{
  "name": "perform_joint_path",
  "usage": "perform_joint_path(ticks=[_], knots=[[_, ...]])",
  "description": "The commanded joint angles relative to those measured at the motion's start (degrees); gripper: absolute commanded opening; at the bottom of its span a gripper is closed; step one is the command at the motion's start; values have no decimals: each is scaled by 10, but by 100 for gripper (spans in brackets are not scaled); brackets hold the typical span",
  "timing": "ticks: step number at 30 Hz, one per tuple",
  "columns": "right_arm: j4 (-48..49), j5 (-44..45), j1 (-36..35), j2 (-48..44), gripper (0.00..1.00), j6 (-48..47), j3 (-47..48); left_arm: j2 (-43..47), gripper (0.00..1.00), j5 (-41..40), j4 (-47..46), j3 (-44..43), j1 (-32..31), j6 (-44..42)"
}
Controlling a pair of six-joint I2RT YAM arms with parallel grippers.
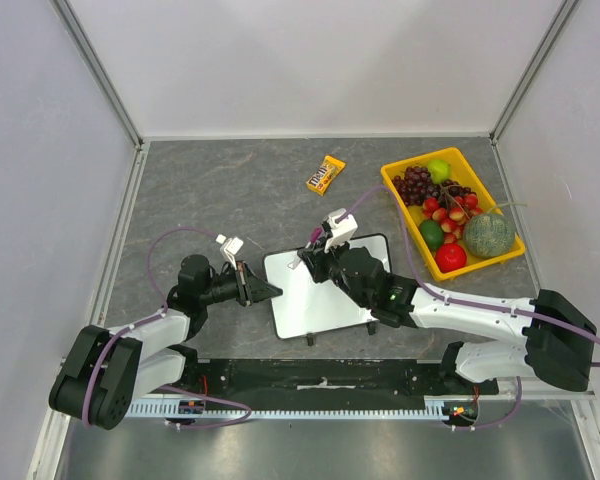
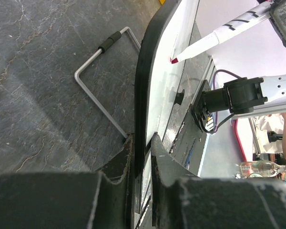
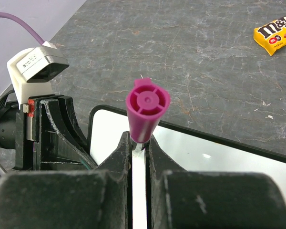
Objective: Write a sentence on the whiteboard
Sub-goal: Write on the whiteboard marker without the cap.
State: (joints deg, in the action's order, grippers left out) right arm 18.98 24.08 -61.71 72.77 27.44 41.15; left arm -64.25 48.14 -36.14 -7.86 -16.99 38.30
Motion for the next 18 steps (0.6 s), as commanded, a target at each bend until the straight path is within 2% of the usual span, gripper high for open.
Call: perform_joint_path(ticks=[1,18], knots=[[-16,13,-1,-7,0,-4,-10,-10,2,-37,36,6,2,-28],[28,-19,-1,11,0,18,-14,-7,2,-35,36,7,2,-28]])
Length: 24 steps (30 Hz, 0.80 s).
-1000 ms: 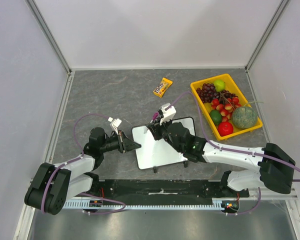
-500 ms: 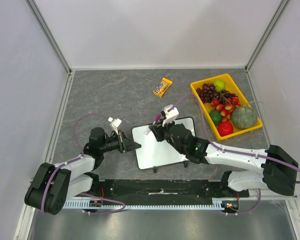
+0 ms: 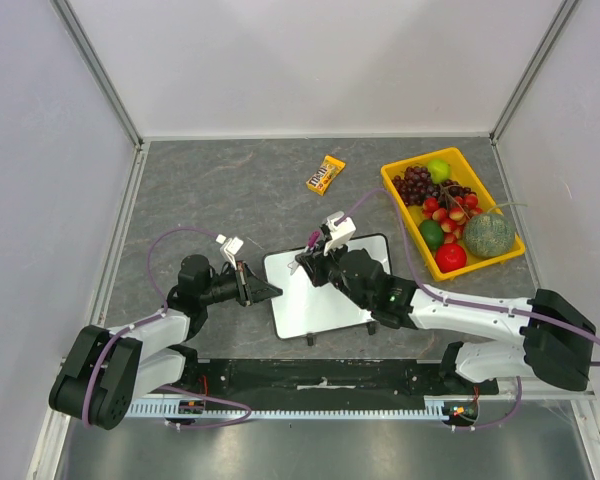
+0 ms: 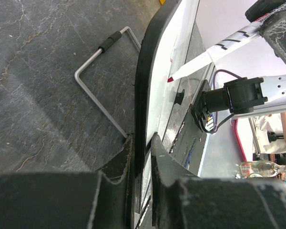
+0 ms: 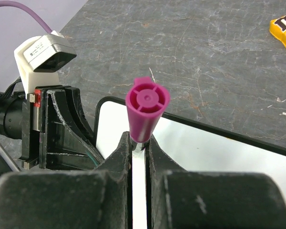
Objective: Write a sentence on the whiteboard
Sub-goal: Write on the whiteboard marker without the cap.
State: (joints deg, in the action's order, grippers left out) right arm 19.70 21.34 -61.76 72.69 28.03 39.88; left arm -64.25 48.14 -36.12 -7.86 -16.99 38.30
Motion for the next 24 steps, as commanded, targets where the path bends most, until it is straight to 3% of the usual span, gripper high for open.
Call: perform_joint_path(ticks=[1,7,15,24], knots=[[26,9,0,14,0,16,0,-6,2,-35,36,7,2,-28],[35,14,0,24,0,26,12,-5,2,-35,37,7,2,-28],[67,-1,0,-32,0,26,-6,-7,2,-34,36,7,3,-27],[33,51,0,-44,0,10,-6,-8,2,-34,37,7,3,-28]])
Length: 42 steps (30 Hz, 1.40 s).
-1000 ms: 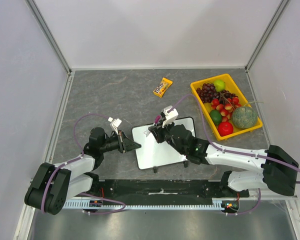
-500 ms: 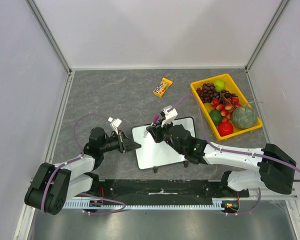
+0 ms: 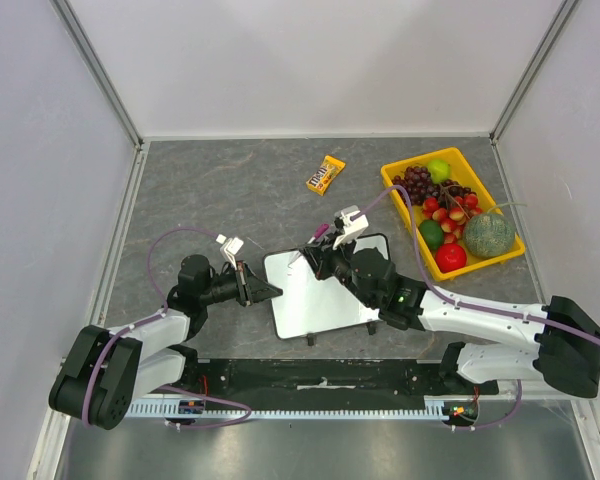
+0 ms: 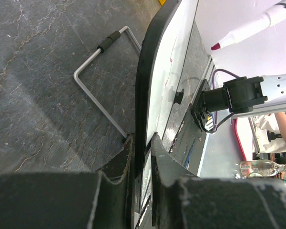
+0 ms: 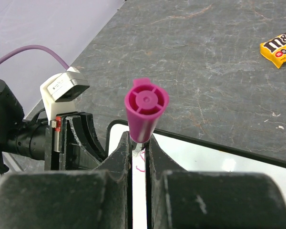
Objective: Write a sentence on the whiteboard
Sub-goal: Write on the whiteboard marker without the cap.
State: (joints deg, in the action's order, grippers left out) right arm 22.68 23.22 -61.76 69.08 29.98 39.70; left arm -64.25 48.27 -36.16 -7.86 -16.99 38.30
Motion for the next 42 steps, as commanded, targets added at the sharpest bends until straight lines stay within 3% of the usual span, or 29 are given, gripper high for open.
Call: perform_joint_path(ticks=[1,13,42], knots=[[2,33,0,-5,0,-10,-2,-7,2,-35,37,7,2,-27],[18,33,-1,25,0,0,-13,-6,2,-35,36,8,2,-27],[-33,85,1,-8,0,-3,-18,-7,2,-36,36,7,2,-28]])
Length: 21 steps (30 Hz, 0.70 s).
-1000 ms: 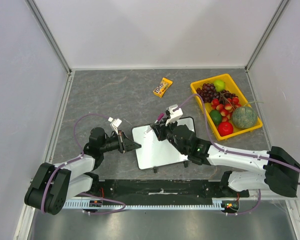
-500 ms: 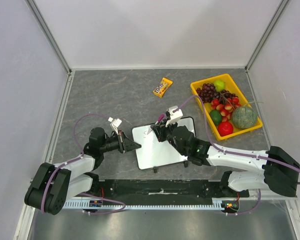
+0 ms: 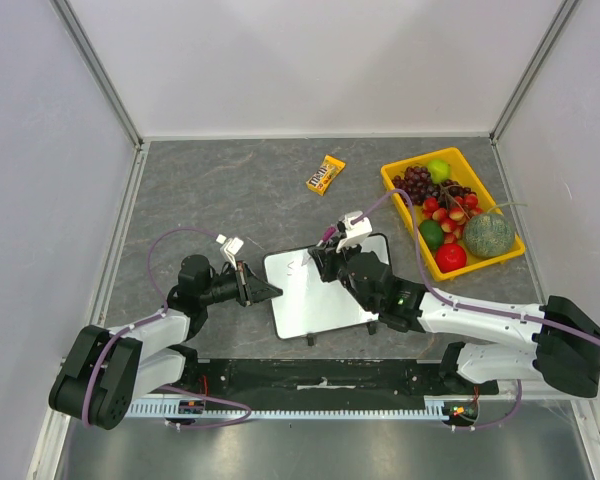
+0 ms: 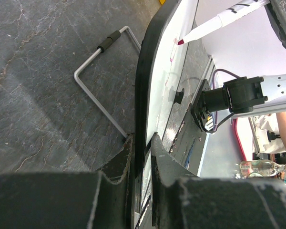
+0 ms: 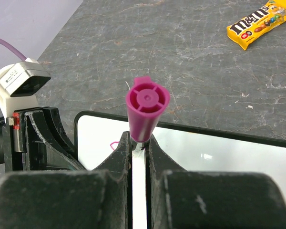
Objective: Write a sentence on the whiteboard
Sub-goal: Write on the whiteboard marker without the cap.
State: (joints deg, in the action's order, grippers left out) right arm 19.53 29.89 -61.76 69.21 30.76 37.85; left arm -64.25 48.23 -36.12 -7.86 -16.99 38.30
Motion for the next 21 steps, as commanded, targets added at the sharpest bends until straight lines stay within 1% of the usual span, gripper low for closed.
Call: perform_joint_path(ticks=[1,8,21], knots=[[3,11,1,-8,0,-11,4,-7,2,-36,36,7,2,-27],[39,-37,1,-4,0,-15,20,-8,2,-36,35,8,2,-28],[41,-10,1,15,0,-15,31,-7,2,-35,34,8,2,-27]])
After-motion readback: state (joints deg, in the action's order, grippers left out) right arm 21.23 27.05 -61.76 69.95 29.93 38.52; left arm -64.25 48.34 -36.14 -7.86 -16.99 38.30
